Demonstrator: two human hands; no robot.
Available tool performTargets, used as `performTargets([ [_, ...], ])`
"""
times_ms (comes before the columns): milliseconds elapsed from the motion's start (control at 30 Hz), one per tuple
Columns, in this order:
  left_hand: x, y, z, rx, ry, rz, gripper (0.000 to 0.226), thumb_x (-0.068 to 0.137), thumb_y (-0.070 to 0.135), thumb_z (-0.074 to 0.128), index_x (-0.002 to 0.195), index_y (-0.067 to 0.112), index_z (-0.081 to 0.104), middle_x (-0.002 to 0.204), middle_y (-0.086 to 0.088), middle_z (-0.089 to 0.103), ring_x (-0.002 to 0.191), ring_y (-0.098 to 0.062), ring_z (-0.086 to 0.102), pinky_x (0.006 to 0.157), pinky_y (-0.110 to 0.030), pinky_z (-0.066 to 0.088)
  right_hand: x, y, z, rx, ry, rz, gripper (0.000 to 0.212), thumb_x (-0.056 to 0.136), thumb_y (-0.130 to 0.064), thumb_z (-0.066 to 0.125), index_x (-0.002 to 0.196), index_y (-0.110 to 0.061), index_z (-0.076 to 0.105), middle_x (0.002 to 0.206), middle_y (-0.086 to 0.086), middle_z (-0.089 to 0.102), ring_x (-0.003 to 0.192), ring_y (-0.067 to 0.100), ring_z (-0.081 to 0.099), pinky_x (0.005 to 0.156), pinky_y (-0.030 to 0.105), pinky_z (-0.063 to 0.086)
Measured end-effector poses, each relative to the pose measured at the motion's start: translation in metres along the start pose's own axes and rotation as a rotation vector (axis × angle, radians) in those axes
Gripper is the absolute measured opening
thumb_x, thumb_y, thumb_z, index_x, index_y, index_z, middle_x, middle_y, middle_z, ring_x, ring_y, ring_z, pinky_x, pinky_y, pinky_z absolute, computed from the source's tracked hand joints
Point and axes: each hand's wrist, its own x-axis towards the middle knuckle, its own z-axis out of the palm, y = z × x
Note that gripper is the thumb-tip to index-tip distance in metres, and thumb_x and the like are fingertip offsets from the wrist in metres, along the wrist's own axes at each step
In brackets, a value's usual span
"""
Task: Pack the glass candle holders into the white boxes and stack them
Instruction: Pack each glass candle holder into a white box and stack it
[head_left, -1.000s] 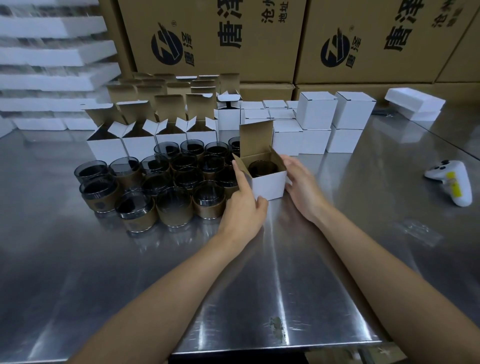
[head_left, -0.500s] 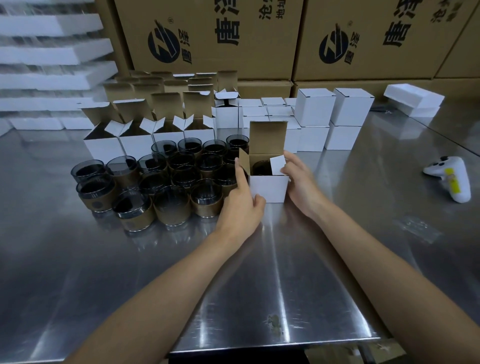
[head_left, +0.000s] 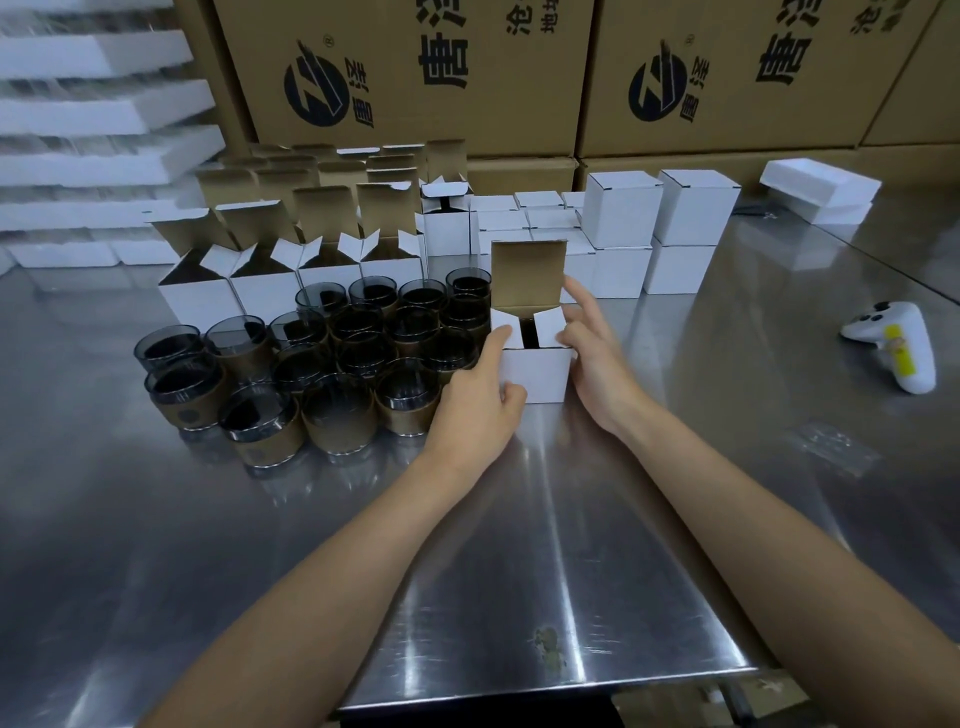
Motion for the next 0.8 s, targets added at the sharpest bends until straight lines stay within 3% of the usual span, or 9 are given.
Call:
performTargets([
  [167, 0.001, 0.002, 0.000, 0.039, 0.012, -0.007, 0.060, 0.089, 0.010, 0.047, 0.145, 0.022, 0.032, 0.065, -0.016, 0.061, 0.063, -0.037, 0.059, 0.070, -0.044, 0.055, 0.002, 0.002, -0.005, 0.004, 0.004, -0.016, 0.055, 0.073, -0.010, 0.046, 0.120, -0.037, 0.056, 0.108, -0.003, 0.067, 0.098, 0.013, 0.061, 0.084, 0.027, 0.047],
  [267, 0.000, 0.003, 0.000, 0.048, 0.019, -0.005, 0.059, 0.088, 0.010, 0.048, 0.144, 0.024, 0.033, 0.063, -0.014, 0.057, 0.062, -0.036, 0.057, 0.069, -0.046, 0.054, 0.001, 0.003, -0.005, 0.016, 0.002, -0.020, 0.044, 0.074, -0.010, 0.046, 0.110, -0.033, 0.057, 0.095, -0.014, 0.067, 0.083, 0.003, 0.063, 0.070, 0.018, 0.048],
  [400, -0.001, 0.001, 0.001, 0.058, 0.024, -0.005, 0.060, 0.089, 0.011, 0.047, 0.145, 0.021, 0.028, 0.070, -0.017, 0.061, 0.067, -0.039, 0.058, 0.069, -0.047, 0.053, 0.003, 0.000, -0.005, 0.097, -0.024, -0.013, 0.031, 0.075, -0.005, 0.044, 0.094, -0.024, 0.058, 0.084, -0.010, 0.065, 0.066, 0.001, 0.058, 0.058, 0.017, 0.043],
  [533, -0.004, 0.000, 0.001, 0.056, 0.007, -0.031, 0.068, 0.090, 0.012, 0.047, 0.150, 0.023, 0.018, 0.084, -0.018, 0.065, 0.075, -0.038, 0.061, 0.071, -0.046, 0.054, 0.006, -0.002, -0.010, 0.097, -0.062, 0.049, 0.030, 0.066, -0.006, 0.040, 0.084, -0.016, 0.062, 0.103, 0.002, 0.064, 0.078, 0.012, 0.061, 0.063, 0.024, 0.043],
  [800, -0.006, 0.000, 0.002, 0.089, -0.006, -0.061, 0.081, 0.092, 0.014, 0.046, 0.153, 0.012, -0.006, 0.080, -0.017, 0.066, 0.069, -0.034, 0.062, 0.068, -0.047, 0.054, 0.001, -0.003, -0.017, -0.112, -0.143, 0.011, 0.019, 0.083, -0.033, 0.050, 0.093, -0.020, 0.059, 0.099, -0.017, 0.064, 0.084, -0.001, 0.058, 0.069, 0.016, 0.044],
])
